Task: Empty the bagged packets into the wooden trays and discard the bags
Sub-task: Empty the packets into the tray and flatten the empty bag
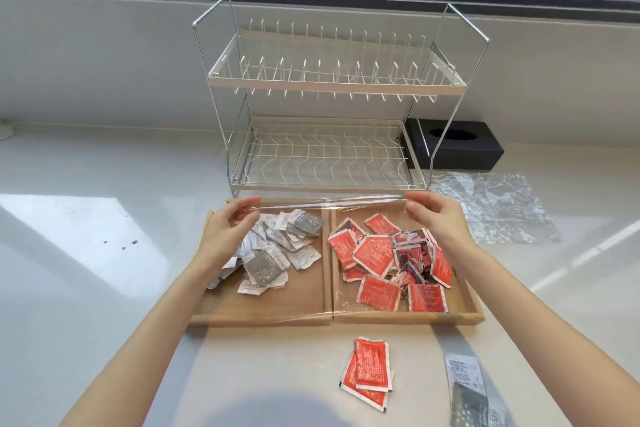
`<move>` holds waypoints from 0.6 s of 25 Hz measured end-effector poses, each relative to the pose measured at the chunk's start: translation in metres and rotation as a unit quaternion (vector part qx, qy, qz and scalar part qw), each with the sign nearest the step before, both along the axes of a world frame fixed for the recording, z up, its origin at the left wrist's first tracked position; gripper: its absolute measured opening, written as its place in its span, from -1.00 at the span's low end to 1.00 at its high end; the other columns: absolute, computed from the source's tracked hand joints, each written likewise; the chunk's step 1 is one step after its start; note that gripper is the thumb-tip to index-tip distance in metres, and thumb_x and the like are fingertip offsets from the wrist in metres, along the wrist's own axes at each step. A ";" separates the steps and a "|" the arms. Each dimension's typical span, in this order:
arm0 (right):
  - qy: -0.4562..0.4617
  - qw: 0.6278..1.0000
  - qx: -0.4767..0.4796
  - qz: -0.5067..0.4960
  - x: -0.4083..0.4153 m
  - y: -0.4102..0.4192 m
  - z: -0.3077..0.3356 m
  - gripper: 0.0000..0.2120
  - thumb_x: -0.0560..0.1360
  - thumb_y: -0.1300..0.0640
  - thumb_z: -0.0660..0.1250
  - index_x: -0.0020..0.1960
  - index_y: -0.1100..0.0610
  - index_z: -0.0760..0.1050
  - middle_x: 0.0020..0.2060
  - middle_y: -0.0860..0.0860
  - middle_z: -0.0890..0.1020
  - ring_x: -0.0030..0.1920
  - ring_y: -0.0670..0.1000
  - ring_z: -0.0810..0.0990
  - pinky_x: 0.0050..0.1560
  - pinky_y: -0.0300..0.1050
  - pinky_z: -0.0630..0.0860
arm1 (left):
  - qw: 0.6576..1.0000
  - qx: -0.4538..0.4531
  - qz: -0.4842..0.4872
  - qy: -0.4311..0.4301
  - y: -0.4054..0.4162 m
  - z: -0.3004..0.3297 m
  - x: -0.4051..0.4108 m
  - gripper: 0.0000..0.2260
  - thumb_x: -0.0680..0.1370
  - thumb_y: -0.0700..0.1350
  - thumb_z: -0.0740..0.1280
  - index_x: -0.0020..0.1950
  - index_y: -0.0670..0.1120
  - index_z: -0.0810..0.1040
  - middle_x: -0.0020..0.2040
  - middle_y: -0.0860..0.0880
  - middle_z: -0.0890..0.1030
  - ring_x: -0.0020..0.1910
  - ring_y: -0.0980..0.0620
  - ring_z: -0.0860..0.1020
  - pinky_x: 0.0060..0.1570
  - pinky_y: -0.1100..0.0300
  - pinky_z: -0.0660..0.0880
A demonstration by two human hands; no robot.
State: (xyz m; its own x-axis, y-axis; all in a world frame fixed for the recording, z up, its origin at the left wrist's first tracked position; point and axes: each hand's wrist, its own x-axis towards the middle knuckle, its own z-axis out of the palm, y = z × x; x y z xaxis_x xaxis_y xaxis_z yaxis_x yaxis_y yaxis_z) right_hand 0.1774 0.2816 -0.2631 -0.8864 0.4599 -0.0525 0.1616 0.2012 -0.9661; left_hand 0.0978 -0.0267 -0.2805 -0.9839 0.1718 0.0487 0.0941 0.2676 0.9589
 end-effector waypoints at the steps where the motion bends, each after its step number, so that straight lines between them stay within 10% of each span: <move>1: 0.003 0.999 0.034 0.013 0.002 0.001 0.004 -0.80 0.44 0.23 0.34 0.04 0.04 0.55 -0.10 -0.05 0.62 -0.08 -0.12 0.58 -0.01 -0.29 0.46 | 1.000 -0.020 -0.017 0.009 -0.002 0.004 0.001 -0.73 0.49 -0.30 0.28 0.17 -0.12 0.50 -0.14 0.02 0.54 -0.14 0.14 0.49 -0.16 0.52 0.42; 8: 0.053 0.964 0.259 0.031 0.015 -0.001 0.030 -0.90 0.48 0.14 0.29 -0.05 0.11 0.56 -0.18 -0.05 0.55 -0.20 -0.21 0.48 -0.20 -0.40 0.35 | 0.976 -0.167 -0.010 0.141 -0.009 0.032 0.011 -0.86 0.47 -0.24 0.33 0.01 -0.14 0.58 -0.16 -0.02 0.54 -0.22 0.11 0.48 -0.23 0.58 0.34; 15: 0.123 0.967 0.221 -0.002 0.030 0.012 0.058 -0.93 0.53 0.15 0.22 -0.04 0.10 0.47 -0.16 -0.04 0.57 -0.11 -0.09 0.54 -0.10 -0.38 0.43 | 0.978 -0.115 0.006 0.172 0.005 0.062 0.023 -0.95 0.48 -0.09 0.32 -0.14 0.02 0.59 -0.07 0.13 0.46 -0.08 0.21 0.47 -0.11 0.47 0.35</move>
State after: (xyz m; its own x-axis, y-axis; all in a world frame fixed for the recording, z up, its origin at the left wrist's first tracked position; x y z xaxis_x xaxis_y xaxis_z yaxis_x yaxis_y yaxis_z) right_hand 0.2078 0.2937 -0.2050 -0.8454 0.3926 0.3622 -0.0600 0.6040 -0.7947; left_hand 0.1205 -0.0218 -0.2186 -0.9178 0.2056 0.3396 0.3970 0.4754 0.7851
